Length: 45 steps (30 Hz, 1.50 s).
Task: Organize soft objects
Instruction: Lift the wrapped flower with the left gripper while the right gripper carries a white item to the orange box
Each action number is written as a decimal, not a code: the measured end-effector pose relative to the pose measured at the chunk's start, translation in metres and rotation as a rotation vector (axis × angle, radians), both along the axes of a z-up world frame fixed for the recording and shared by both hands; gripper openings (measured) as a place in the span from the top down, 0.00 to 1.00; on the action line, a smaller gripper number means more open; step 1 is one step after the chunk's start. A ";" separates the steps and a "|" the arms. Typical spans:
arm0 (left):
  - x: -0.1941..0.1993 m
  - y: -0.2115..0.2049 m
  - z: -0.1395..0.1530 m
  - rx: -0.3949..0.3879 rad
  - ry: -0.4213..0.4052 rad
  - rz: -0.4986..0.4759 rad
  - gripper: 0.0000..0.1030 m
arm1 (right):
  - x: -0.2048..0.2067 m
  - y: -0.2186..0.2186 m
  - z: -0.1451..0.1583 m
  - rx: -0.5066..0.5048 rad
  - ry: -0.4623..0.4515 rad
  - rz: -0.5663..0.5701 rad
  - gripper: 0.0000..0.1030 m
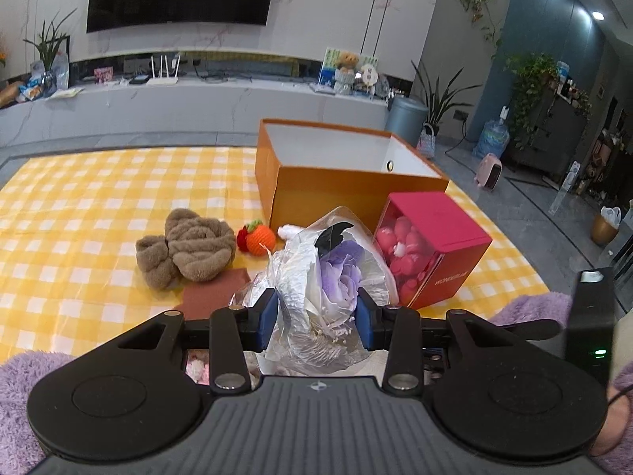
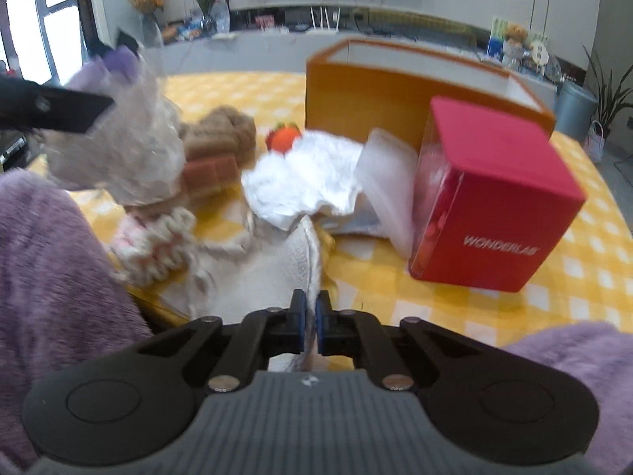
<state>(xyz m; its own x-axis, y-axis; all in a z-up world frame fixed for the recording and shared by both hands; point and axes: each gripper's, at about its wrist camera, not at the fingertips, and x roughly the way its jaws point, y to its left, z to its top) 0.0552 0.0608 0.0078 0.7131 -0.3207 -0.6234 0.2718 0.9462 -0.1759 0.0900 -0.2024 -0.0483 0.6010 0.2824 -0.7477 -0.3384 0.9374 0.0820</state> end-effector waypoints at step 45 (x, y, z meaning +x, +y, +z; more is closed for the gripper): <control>0.239 -0.098 -0.018 0.292 -0.098 -0.397 0.55 | 0.299 -0.053 0.107 0.228 -0.216 -0.215 0.98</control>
